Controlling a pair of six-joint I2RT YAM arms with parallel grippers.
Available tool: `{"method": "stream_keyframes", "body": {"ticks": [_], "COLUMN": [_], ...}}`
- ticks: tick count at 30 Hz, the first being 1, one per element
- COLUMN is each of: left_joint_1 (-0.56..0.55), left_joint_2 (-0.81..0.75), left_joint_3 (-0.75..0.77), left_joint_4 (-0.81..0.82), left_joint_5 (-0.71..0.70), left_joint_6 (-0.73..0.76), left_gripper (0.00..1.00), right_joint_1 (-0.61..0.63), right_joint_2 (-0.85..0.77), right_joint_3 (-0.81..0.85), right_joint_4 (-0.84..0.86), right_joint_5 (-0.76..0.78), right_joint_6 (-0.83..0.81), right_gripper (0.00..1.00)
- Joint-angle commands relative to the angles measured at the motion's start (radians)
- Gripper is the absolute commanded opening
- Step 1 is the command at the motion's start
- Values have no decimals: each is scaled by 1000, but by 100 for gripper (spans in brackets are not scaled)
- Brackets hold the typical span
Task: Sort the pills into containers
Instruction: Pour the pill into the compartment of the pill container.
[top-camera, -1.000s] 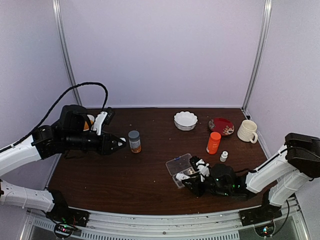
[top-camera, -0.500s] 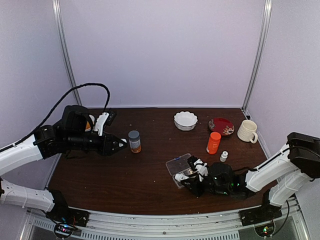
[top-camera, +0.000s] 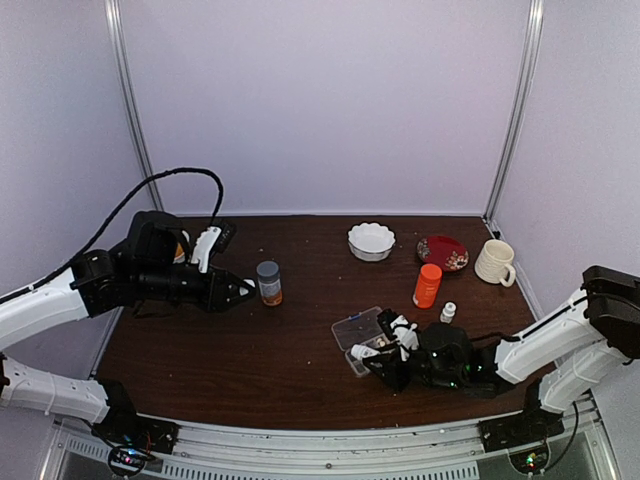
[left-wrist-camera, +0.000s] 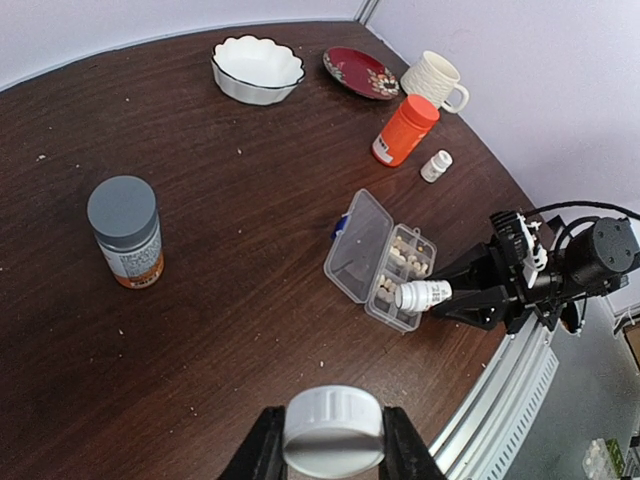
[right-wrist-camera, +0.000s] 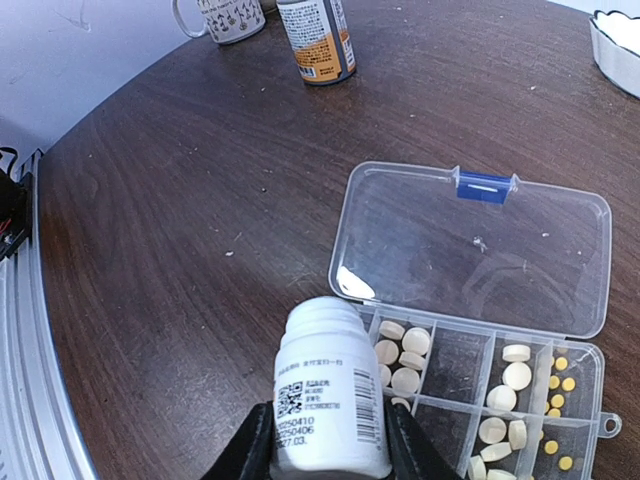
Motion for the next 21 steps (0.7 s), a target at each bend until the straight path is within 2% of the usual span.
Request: {"method": "stream_keyframes", "body": {"ticks": [1, 4, 7, 10, 14, 17, 21], "left_joint_1": [6, 6, 6, 6, 6, 6, 6], "left_joint_2": [7, 10, 9, 12, 10, 12, 14], "left_joint_3": [5, 6, 5, 6, 5, 6, 5], "left_joint_4": [42, 42, 42, 41, 41, 39, 37], "left_joint_5": [16, 18, 18, 21, 21, 22, 22], "left_joint_6": [17, 19, 18, 18, 18, 18, 17], "left_gripper": [0, 0, 0, 0, 0, 0, 0], "right_joint_1": [-4, -4, -4, -3, -4, -4, -4], "right_joint_2": [-27, -40, -26, -27, -9, -28, -26], "right_joint_3": [25, -13, 32, 0, 53, 4, 73], "right_joint_4": [-63, 29, -75, 10, -118, -8, -181], "right_joint_5": [16, -4, 13, -9, 13, -11, 16], "right_joint_6": [-17, -5, -18, -8, -26, -11, -38], "right_gripper": [0, 0, 0, 0, 0, 0, 0]}}
